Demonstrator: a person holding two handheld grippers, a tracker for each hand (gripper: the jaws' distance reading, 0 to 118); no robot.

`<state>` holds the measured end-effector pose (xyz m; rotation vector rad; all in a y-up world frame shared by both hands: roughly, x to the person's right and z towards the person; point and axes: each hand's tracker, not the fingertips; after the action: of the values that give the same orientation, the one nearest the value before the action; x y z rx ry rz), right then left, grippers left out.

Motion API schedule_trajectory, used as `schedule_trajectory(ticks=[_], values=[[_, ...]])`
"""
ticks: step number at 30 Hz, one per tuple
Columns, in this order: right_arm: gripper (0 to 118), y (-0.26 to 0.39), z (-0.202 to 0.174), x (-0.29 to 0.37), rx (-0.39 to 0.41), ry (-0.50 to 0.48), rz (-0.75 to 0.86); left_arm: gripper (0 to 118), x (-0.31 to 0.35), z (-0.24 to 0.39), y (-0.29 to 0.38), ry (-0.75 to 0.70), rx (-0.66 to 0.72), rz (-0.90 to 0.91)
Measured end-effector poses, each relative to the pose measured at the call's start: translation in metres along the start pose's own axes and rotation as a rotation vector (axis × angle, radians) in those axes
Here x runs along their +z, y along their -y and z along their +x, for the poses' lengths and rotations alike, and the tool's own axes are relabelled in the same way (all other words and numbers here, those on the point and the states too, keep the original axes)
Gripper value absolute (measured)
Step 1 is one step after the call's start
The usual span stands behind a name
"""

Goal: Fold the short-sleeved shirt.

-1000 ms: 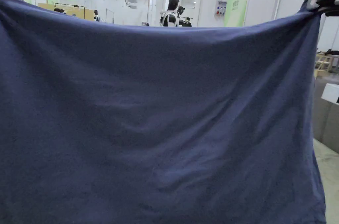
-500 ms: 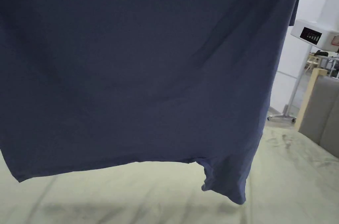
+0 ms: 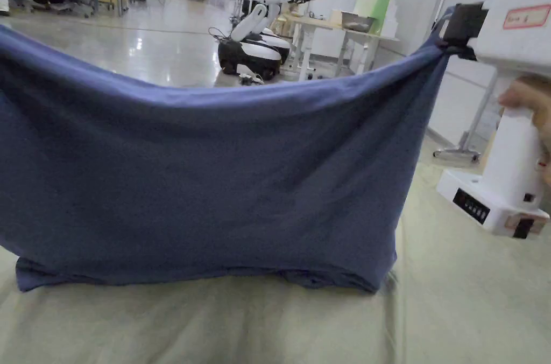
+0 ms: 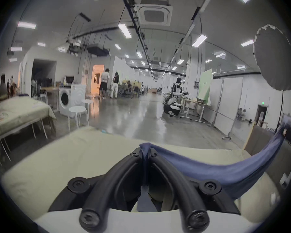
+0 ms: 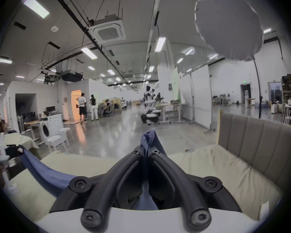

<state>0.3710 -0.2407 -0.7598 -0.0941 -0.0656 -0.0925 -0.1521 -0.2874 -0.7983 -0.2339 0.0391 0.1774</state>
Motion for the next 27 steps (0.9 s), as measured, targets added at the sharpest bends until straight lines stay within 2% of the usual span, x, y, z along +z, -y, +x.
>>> schedule_trajectory(ticks=[2,5,6,11,14,19,23,27], values=[[5,0.031,-0.001,0.019,0.030,-0.032,-0.052,5,0.008,-0.007,0.033,0.024,0.081,-0.042],[5,0.073,-0.005,0.055,0.006,-0.051,-0.105,5,0.022,-0.015,0.074,0.054,0.145,-0.144],[5,0.087,-0.005,0.068,0.002,-0.077,-0.152,5,0.030,-0.018,0.088,0.049,0.145,-0.163],[5,0.149,-0.007,0.126,0.036,-0.029,-0.228,5,0.081,-0.025,0.137,0.042,0.054,-0.236],[5,0.179,-0.005,0.163,-0.001,-0.028,-0.267,5,0.120,-0.034,0.158,0.057,0.048,-0.261],[5,0.203,-0.006,0.227,0.020,0.000,-0.254,5,0.186,-0.044,0.182,0.051,0.019,-0.275],[5,0.205,0.001,0.277,-0.022,0.020,-0.207,5,0.236,-0.049,0.191,0.061,-0.020,-0.259],[5,0.206,0.015,0.319,-0.086,0.054,-0.169,5,0.272,-0.054,0.192,0.084,0.000,-0.234]])
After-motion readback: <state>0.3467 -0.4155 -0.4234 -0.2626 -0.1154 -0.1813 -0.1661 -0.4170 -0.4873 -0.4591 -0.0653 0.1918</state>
